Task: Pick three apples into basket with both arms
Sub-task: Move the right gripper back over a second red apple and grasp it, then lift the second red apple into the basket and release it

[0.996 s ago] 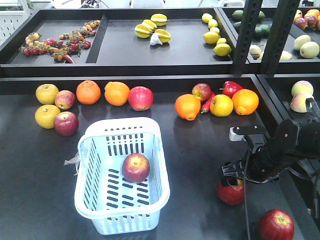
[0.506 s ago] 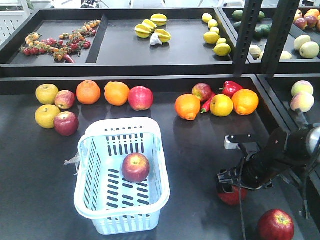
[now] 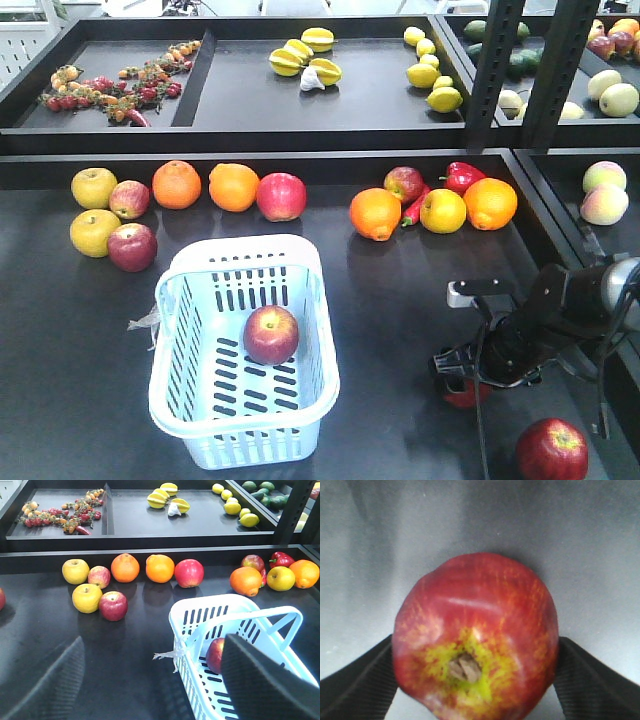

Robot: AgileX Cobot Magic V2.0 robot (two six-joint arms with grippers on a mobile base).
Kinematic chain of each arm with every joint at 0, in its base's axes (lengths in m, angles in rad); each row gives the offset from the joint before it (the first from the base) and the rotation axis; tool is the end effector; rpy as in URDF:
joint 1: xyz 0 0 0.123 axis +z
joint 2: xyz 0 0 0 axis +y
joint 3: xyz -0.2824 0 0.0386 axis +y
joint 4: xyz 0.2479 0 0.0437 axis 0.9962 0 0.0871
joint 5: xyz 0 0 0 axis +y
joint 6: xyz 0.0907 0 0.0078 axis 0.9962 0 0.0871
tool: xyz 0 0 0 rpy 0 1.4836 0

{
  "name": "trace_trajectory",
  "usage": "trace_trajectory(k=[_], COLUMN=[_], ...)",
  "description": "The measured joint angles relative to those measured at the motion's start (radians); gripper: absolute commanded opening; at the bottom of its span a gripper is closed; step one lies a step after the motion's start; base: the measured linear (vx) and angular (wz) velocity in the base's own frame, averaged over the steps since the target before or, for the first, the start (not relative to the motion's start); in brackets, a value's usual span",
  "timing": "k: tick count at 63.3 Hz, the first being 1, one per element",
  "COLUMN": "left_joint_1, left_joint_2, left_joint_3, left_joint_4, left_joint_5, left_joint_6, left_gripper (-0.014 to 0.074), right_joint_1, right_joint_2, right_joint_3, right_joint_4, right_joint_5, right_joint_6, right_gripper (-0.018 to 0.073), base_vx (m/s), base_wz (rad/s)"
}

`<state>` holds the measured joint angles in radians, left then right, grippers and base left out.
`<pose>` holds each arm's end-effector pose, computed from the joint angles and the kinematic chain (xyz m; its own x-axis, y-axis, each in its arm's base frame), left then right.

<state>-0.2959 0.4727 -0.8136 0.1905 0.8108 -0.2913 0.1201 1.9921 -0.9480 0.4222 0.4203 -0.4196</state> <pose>0.0697 -0.0082 0.3770 -0.3711 -0.0511 -0.9272 0.1092 0.9892 -0.0982 0.3289 0.0551 0.0851 -0.9622 -0.1463 -0.2297 -0.1848 0.9703 0.1560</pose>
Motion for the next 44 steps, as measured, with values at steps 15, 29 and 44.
trace_trajectory(k=[15,29,44], left_joint_1=[0.000,0.000,0.000], left_joint_2=[0.000,0.000,0.000], left_joint_3=[0.000,0.000,0.000], left_joint_4=[0.000,0.000,0.000], left_joint_5=[0.000,0.000,0.000], left_joint_6=[0.000,0.000,0.000], left_gripper=[0.0533,0.0533,0.0533], right_joint_1=[0.000,0.017,0.194], right_joint_2=[-0.122,-0.318,-0.487], right_joint_3=[0.000,0.000,0.001], right_joint_4=[0.003,0.063,0.147], right_joint_5=[0.040,0.113,0.149], right_joint_6=[0.000,-0.024,-0.095], right_gripper=[0.0246,0.0246,0.0246], base_vx=[0.00,0.00,0.00], base_wz=[0.00,0.00,0.00])
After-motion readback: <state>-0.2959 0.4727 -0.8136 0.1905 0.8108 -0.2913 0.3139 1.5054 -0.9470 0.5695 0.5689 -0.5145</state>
